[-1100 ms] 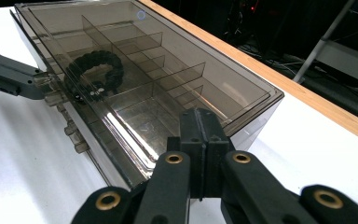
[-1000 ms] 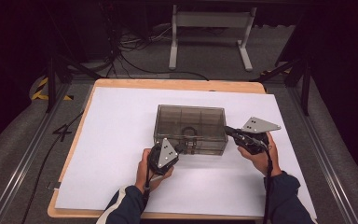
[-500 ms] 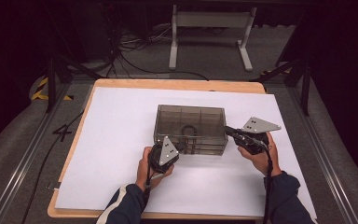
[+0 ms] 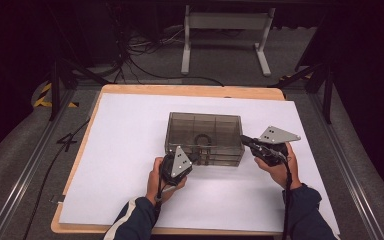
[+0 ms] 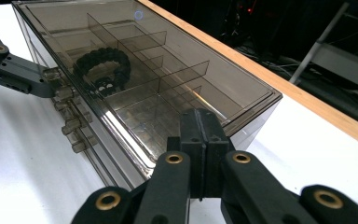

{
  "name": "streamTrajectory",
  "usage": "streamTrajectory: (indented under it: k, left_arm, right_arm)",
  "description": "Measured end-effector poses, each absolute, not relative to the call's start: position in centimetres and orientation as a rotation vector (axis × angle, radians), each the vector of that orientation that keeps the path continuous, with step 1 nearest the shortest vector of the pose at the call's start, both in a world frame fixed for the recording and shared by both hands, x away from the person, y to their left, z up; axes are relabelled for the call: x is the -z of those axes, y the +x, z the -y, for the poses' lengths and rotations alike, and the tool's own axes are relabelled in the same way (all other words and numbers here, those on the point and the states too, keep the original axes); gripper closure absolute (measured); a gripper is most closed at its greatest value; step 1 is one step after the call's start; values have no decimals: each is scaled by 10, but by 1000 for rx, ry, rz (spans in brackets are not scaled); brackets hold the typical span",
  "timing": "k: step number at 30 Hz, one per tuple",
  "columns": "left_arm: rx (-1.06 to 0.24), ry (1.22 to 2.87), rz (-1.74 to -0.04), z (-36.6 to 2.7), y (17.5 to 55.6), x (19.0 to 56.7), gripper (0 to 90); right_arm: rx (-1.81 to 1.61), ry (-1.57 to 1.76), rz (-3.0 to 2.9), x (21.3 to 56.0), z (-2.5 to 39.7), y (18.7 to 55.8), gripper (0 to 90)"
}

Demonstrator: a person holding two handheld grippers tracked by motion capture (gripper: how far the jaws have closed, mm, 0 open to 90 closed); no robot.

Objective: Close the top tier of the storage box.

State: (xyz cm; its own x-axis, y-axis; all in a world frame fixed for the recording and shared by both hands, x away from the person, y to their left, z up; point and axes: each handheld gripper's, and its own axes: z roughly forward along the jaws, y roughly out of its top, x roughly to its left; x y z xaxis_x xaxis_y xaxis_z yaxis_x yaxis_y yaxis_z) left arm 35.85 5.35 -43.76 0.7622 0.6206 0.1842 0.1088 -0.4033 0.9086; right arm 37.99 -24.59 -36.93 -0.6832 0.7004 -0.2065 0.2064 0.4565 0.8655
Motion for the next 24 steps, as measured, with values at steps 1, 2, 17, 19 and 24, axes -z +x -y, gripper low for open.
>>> streamTrajectory:
  k: [1,2,17,19,24]
  left_arm:
    - [-624,1931,-554,-54,359,438,894]
    - [-628,1933,-555,-55,359,437,894]
    - [-642,1941,-579,-67,357,437,876]
    - [-636,1945,-581,-68,357,436,879]
    - [-647,1949,-574,-69,358,435,882]
  right_arm:
    - [-1173,754,-2156,369,245,380,900]
    - [-1167,752,-2154,369,245,379,900]
    - [-1127,709,-2168,367,241,370,900]
    - [-1128,701,-2173,366,241,368,900]
    - [-1127,697,-2173,365,241,365,900]
